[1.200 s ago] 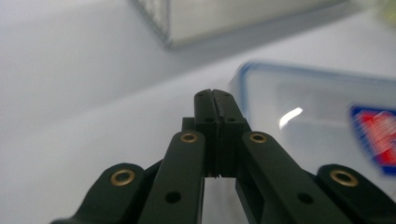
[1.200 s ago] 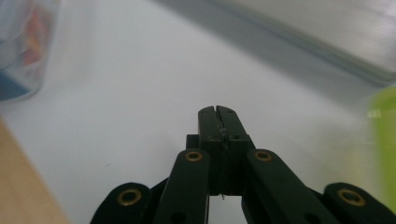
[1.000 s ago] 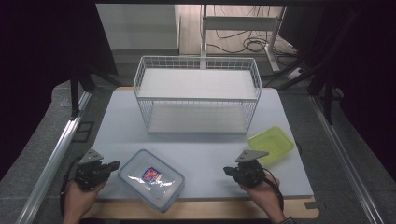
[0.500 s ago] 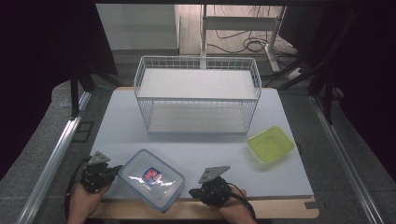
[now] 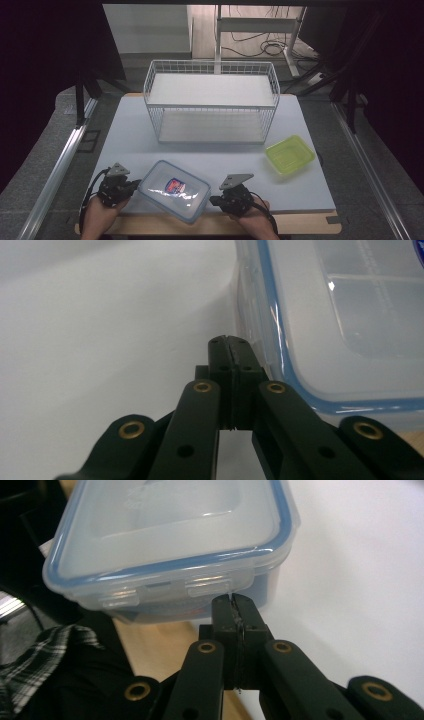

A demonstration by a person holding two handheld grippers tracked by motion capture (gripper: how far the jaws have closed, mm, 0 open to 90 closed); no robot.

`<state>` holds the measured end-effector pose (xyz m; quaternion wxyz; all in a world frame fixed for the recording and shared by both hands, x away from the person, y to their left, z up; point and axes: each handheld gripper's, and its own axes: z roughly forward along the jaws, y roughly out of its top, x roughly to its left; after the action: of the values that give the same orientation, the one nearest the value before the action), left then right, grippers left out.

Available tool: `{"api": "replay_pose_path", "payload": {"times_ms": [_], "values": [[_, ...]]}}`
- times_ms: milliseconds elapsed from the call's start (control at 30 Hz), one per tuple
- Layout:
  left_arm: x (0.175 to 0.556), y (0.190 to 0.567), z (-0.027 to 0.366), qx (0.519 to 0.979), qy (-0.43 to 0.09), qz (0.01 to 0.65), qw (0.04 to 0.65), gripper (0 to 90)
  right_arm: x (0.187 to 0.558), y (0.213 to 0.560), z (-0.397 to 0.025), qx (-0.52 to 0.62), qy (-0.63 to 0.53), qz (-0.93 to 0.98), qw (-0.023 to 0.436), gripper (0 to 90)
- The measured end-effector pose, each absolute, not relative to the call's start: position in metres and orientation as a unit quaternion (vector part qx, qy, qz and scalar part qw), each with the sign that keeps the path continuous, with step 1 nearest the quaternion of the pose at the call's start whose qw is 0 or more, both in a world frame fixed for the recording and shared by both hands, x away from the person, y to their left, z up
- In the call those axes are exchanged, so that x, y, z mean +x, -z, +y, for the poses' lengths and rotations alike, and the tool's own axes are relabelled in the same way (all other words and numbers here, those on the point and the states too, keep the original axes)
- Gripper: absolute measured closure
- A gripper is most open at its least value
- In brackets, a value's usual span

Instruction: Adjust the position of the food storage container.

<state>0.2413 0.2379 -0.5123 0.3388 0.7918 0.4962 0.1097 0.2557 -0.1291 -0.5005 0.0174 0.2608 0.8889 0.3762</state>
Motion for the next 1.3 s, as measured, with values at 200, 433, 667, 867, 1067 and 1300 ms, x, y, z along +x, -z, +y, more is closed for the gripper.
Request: {"api": "replay_pose_path", "payload": {"times_ms": [200,433,667,867,1067,1300], "values": [[0.245,0.514,0.218,0.805,-0.093,0.477,0.341,90.0,0.267,0.499,-0.146,0.29,-0.372,0.881,0.041,89.1],[0.249,0.511,0.196,0.811,-0.09,0.463,0.346,90.0,0.279,0.497,-0.166,0.324,-0.369,0.868,0.073,89.3],[0.257,0.511,0.171,0.819,-0.077,0.445,0.354,90.0,0.293,0.496,-0.184,0.356,-0.356,0.858,0.101,89.4],[0.26,0.511,0.155,0.821,-0.076,0.436,0.361,90.0,0.304,0.497,-0.196,0.375,-0.35,0.85,0.121,89.4],[0.263,0.513,0.154,0.818,-0.076,0.434,0.37,90.0,0.307,0.497,-0.2,0.379,-0.352,0.847,0.121,89.4],[0.264,0.511,0.172,0.805,-0.094,0.443,0.382,77.1,0.303,0.494,-0.205,0.372,-0.35,0.849,0.137,77.9]]}}
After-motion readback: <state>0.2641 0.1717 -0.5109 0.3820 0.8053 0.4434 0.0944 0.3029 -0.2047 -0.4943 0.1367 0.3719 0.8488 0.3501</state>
